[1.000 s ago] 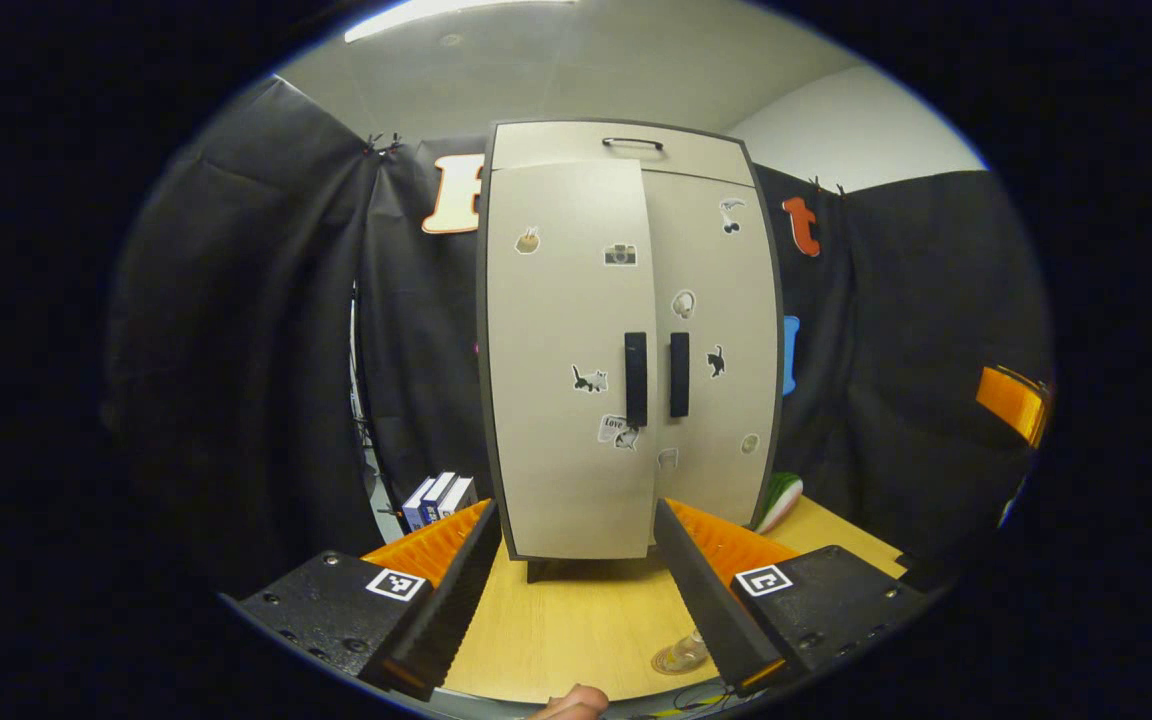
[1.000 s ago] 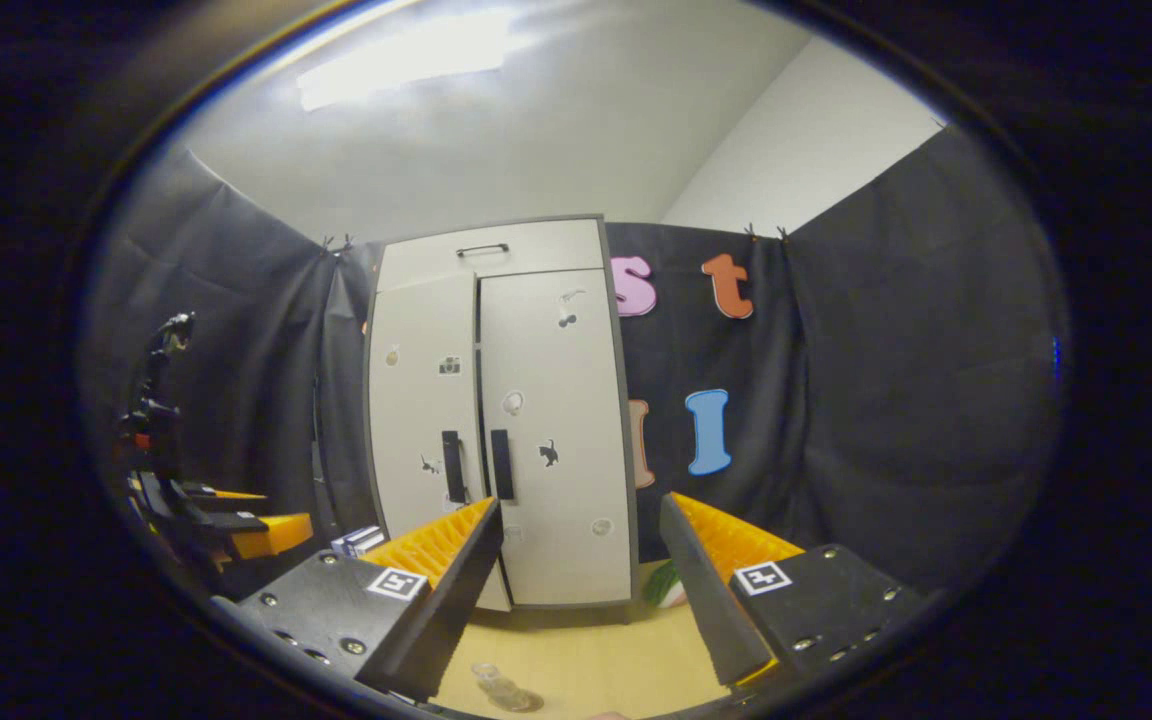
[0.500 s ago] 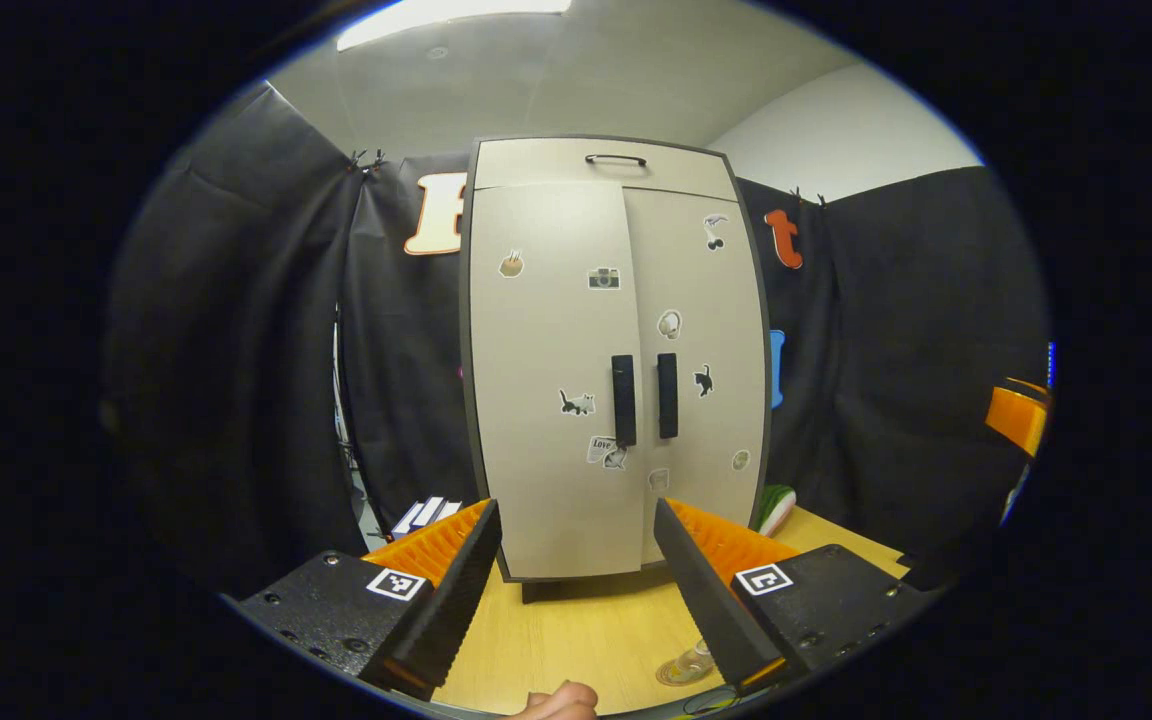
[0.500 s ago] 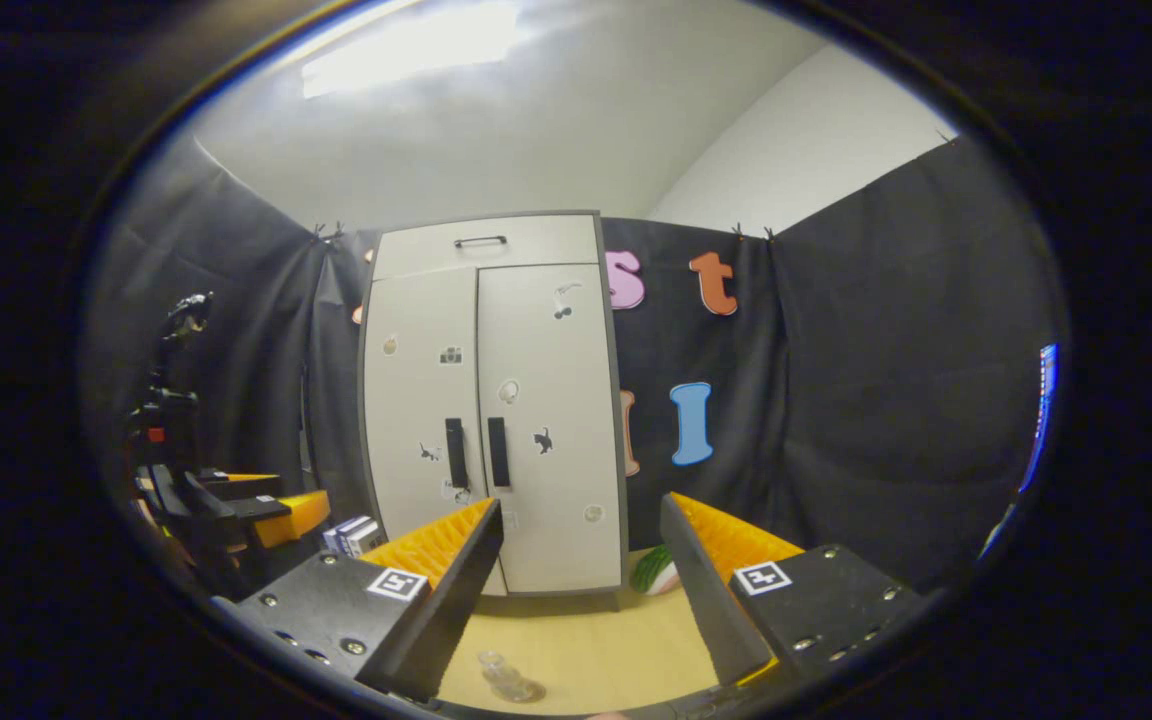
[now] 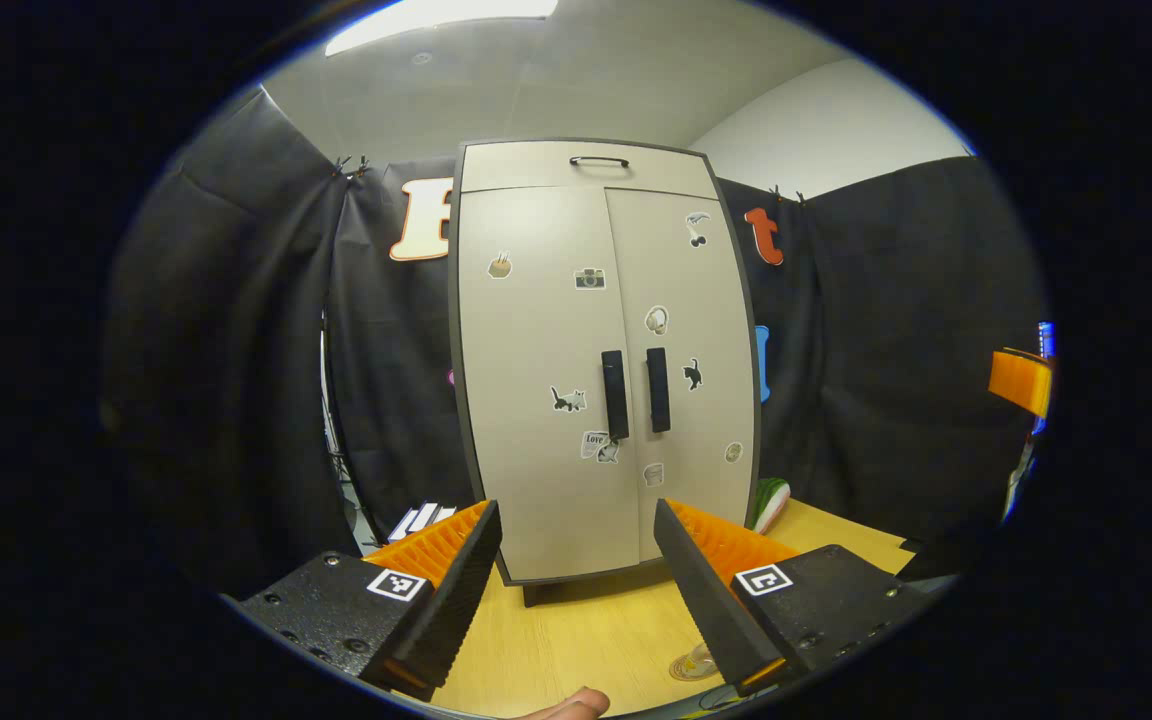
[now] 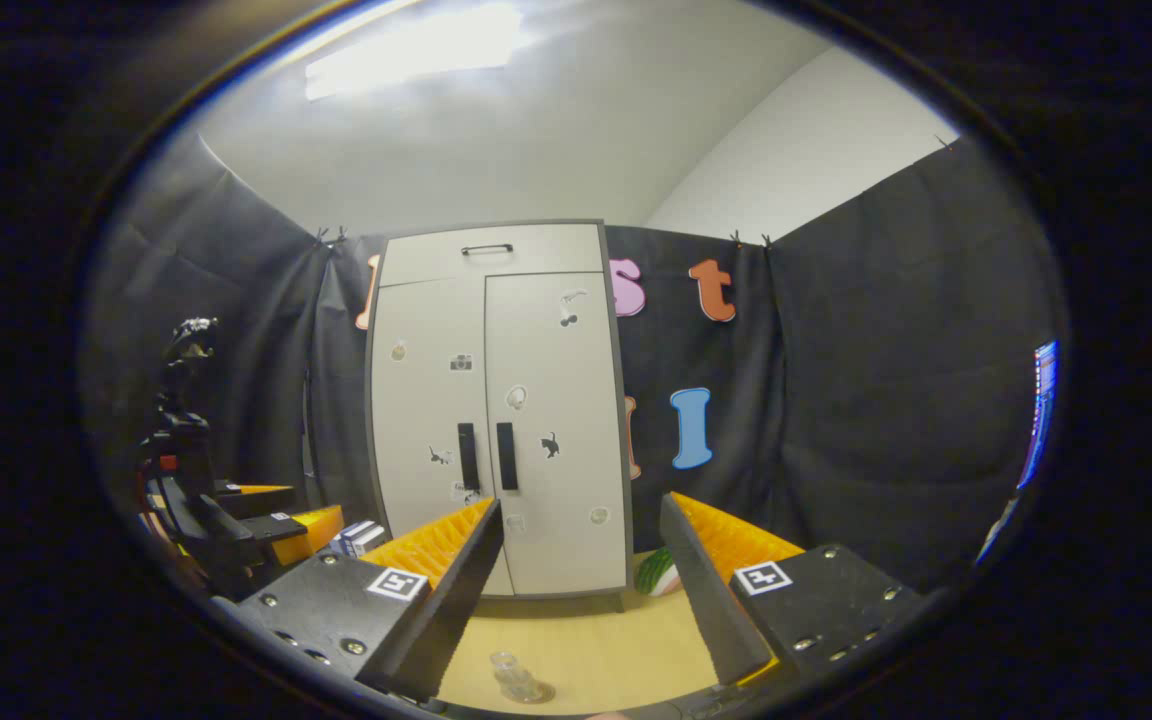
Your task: Grasp the bottle in the cabinet with the left hand and place it on the coaster, then close the right door with the right hand and the left door with the left hand.
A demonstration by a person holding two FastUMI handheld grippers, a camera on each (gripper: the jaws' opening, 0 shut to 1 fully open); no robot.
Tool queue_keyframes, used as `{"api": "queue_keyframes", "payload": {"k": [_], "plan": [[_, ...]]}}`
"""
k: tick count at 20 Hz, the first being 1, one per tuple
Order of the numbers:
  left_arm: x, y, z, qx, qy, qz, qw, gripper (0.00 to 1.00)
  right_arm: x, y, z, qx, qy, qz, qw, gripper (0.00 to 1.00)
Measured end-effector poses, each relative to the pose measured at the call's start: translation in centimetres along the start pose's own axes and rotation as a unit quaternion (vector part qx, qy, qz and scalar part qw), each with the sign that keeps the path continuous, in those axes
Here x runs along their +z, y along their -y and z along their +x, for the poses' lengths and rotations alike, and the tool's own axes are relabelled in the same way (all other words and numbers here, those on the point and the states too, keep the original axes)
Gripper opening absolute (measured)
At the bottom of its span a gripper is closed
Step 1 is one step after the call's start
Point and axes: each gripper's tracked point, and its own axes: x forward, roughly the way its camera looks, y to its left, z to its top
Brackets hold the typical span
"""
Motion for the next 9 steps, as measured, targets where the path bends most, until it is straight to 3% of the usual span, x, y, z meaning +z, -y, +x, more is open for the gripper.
{"api": "queue_keyframes", "payload": {"k": [9], "plan": [[-0.3,0.2,1.2,-0.005,-0.002,0.000,1.000,0.97,0.0,-0.4,0.9,-0.011,0.011,-0.003,1.000,0.96]]}}
